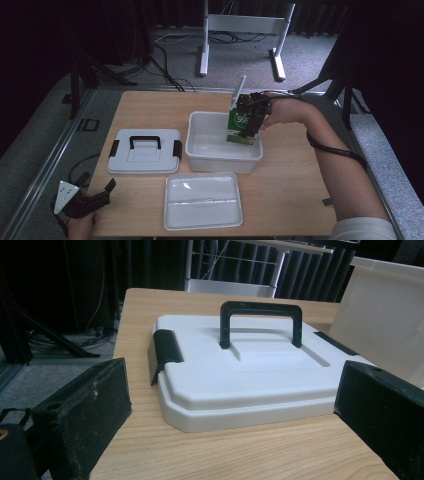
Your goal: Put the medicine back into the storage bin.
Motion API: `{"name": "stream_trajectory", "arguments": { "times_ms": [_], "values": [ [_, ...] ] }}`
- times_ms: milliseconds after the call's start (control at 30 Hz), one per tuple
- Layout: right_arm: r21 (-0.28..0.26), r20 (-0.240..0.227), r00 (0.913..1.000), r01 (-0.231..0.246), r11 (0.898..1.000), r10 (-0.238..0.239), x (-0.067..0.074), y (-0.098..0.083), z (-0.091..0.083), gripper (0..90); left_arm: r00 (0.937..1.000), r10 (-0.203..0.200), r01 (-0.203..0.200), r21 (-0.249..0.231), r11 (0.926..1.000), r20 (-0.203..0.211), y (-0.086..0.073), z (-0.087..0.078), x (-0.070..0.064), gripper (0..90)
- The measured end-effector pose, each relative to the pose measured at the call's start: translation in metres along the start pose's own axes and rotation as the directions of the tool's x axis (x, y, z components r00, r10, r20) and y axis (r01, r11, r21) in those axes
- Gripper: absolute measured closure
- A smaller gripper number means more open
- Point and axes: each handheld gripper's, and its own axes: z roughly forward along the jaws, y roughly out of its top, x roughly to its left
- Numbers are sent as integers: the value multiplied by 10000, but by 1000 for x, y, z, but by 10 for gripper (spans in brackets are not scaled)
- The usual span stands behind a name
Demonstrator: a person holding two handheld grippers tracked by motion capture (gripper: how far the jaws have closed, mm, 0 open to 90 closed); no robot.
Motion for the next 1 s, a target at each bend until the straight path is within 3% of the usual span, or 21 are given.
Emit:
{"name": "stream_trajectory", "arguments": {
  "times_ms": [467,667,1000],
  "values": [
    [-3,-196,9997,139,9999,-139,0,18,36,154,10000,47,-47,38,10000,-3,0,0,0,15],
    [323,-194,9989,425,9986,-419,4,26,56,154,10000,86,-86,58,9999,6,0,1,-1,15],
    [300,-443,9987,265,9992,-252,2,34,80,155,9999,118,-118,52,9999,19,0,0,-1,15]
  ]
}}
